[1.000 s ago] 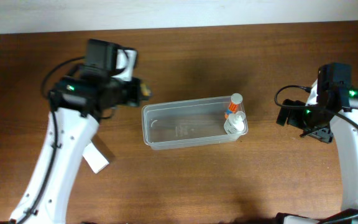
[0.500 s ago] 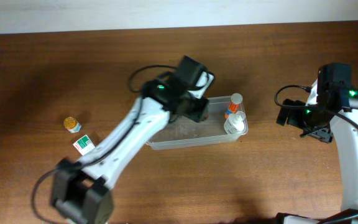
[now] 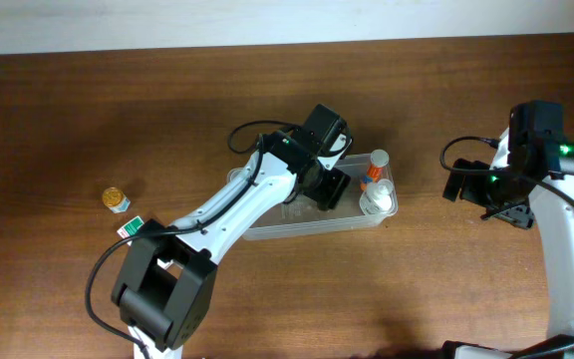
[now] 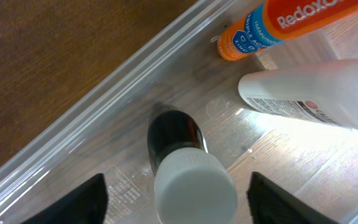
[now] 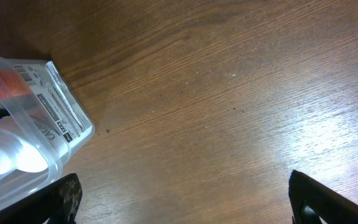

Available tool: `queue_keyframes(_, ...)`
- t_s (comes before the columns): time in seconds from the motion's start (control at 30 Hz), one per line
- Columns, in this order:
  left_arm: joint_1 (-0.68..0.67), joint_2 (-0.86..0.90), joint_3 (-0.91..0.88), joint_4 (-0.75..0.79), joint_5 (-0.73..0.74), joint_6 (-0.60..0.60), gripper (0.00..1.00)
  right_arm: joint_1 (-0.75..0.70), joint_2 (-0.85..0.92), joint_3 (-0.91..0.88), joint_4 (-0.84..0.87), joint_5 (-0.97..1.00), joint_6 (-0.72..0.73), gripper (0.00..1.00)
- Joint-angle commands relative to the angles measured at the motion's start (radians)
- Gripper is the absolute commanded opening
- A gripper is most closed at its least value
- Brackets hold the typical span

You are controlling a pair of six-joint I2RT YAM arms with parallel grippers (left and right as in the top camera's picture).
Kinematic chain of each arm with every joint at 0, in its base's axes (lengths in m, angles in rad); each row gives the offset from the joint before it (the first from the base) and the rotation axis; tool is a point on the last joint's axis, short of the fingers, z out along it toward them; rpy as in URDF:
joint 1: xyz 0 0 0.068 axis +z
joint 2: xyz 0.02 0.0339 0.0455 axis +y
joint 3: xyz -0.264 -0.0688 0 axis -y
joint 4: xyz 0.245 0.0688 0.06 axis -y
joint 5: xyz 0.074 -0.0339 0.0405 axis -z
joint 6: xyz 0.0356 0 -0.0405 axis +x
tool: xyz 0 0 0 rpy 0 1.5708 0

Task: Pack container
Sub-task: 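Lower the dark bottle into the container center and release, then grasp the gold-capped jar with the left gripper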

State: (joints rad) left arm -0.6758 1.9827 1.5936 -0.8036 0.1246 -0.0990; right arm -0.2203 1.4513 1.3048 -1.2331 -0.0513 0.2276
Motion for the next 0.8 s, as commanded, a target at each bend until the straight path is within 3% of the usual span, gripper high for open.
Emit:
queue_keyframes(0.0,0.000,-0.015,0.026,-0.019,0.011,0.006,0.81,-0.003,-0.002,-0.004,-0.001,-0.006,-0.006,0.98)
queue_keyframes(0.17,0.006,-0.068,0.128,-0.136,0.010,0.006,0.99,-0.003,-0.002,-0.004,-0.001,-0.005,-0.006,0.98)
queue_keyframes(0.33,0.045,-0.185,0.228,-0.263,-0.091,0.005,0.99,-0.004,-0.002,-0.004,-0.001,-0.005,-0.010,0.98)
queue_keyframes(0.43,0.097,-0.276,0.230,-0.330,-0.207,-0.056,1.00,-0.004,-0.002,-0.004,0.000,-0.005,-0.010,0.98)
queue_keyframes(0.63,0.308,-0.366,0.226,-0.556,-0.351,-0.205,0.99,-0.003,-0.002,-0.004,0.000,-0.005,-0.010,0.98)
queue_keyframes(0.77,0.499,-0.365,0.163,-0.571,-0.346,-0.241,0.99,-0.003,-0.002,-0.004,-0.001,-0.005,-0.010,0.98)
